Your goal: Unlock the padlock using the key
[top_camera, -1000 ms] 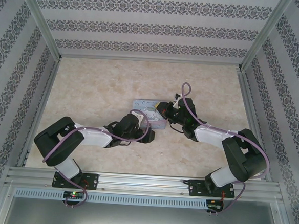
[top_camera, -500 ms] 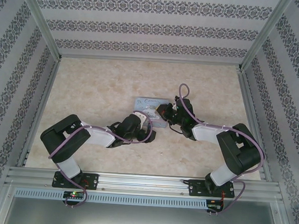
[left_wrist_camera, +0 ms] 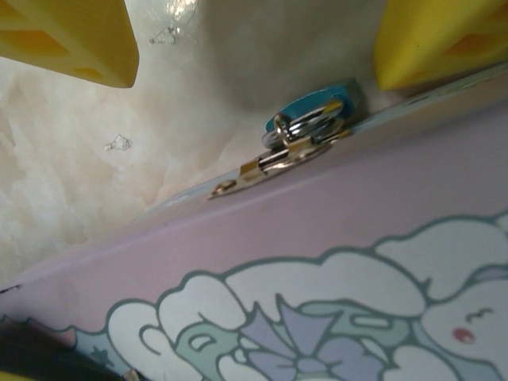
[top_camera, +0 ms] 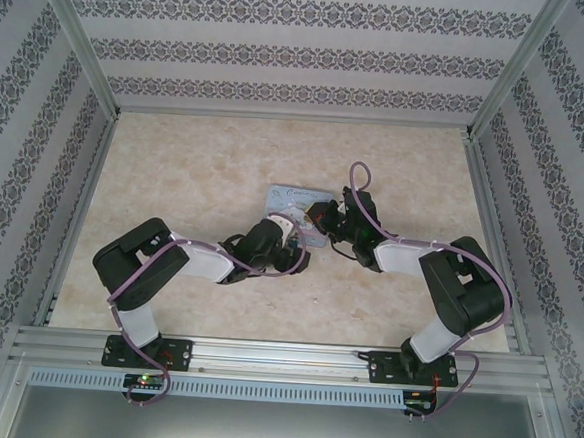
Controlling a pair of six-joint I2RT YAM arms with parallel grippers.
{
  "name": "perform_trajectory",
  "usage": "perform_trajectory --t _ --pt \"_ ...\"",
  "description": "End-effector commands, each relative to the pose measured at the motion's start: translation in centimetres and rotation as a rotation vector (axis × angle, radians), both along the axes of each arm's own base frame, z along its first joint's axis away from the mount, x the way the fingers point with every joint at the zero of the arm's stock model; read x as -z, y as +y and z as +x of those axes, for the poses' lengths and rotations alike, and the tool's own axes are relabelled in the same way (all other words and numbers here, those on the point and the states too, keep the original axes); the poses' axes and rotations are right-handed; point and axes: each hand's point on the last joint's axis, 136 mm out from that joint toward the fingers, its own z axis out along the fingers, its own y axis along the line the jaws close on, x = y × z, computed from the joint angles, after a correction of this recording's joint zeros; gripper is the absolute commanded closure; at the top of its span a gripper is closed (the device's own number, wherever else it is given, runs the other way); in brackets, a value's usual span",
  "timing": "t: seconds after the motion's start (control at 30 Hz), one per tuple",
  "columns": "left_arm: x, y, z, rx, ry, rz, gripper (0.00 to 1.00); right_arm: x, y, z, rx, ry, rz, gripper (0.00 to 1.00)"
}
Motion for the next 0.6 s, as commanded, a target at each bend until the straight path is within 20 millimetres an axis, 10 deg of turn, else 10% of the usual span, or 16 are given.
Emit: perform_trajectory --t 0.0,0.57 --pt "0.9 -1.4 0.2 0.054 0.014 -0.002 0.22 0.3 -0.2 0.6 0.015 0.010 0.003 1.00" --pt "-2.2 -4.0 0.8 0.026 0.074 -0.280 0.22 0.7 -0.7 0.3 0.025 0.018 -0.002 1.00"
